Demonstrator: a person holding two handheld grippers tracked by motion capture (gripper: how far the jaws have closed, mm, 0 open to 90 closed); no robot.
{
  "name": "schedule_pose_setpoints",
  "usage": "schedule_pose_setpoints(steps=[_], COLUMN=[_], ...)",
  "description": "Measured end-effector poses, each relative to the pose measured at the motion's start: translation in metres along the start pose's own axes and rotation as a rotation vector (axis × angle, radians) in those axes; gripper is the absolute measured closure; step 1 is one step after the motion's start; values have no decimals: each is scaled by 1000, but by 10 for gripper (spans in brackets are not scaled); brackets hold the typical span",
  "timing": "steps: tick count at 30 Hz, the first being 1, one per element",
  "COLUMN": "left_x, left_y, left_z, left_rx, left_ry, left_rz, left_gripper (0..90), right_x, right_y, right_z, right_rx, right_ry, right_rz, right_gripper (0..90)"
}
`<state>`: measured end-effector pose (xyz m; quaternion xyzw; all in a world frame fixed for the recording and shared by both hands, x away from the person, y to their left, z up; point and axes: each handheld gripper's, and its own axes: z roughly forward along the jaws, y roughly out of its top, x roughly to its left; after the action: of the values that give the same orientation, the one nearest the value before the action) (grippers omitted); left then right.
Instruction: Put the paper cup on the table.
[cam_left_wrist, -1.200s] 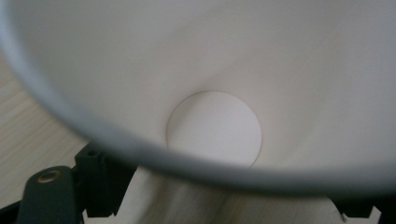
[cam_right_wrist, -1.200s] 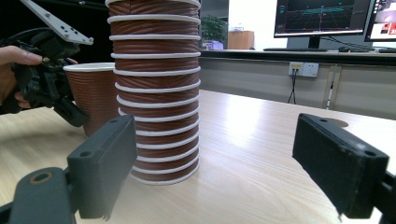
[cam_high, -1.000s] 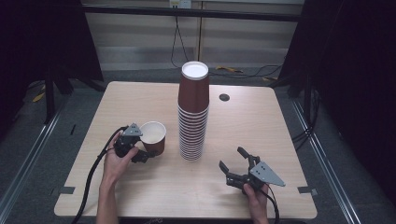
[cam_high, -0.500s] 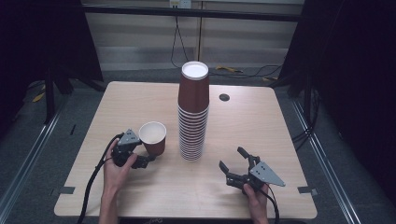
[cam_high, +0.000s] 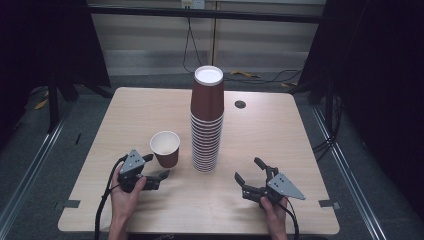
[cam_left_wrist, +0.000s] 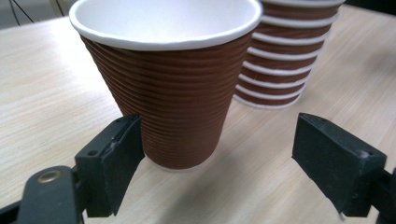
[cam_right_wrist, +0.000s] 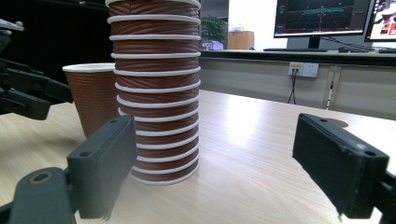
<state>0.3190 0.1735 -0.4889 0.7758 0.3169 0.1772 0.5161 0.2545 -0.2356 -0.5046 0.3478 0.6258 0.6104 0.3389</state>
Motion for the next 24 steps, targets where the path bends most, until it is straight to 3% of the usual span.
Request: schedule_pose_setpoints(steps=[3,7,8,10,13,16,17,19,20,21,22,23,24], left_x=[-8,-18,-21,-26,-33,-39,-39,-42,-43,-47,-48,-52,-51], left_y=[-4,-9,-10,-13,-16,-16,-16,-17,-17,-19,-20,-20,-21], left_z=[-4,-5,-3,0,4,8,9,11,12,13,13,13,13], left_rx=[-93,-158,-164,-172,-207,-222,-223,-242,-248,-271,-272,-281,-289], left_ry=[-29,-41,-44,-25,-29,-36,-30,-42,-39,-25,1,21,35], left_rz=[-35,0,-17,6,-39,-26,8,-23,-12,-31,-2,-8,26], left_gripper=[159,158,158,158,158,158,158,158,158,159,164,171,169], right_x=[0,0,0,0,0,0,0,0,0,0,0,0,0], right_y=[0,0,0,0,0,0,0,0,0,0,0,0,0], right_z=[0,0,0,0,0,0,0,0,0,0,0,0,0], right_rx=[0,0,0,0,0,0,0,0,0,0,0,2,0], right_ry=[0,0,0,0,0,0,0,0,0,0,0,0,0], right_rz=[0,1,0,0,1,1,1,2,0,0,2,2,1], right_gripper=[134,134,134,134,134,135,134,134,135,135,135,135,135])
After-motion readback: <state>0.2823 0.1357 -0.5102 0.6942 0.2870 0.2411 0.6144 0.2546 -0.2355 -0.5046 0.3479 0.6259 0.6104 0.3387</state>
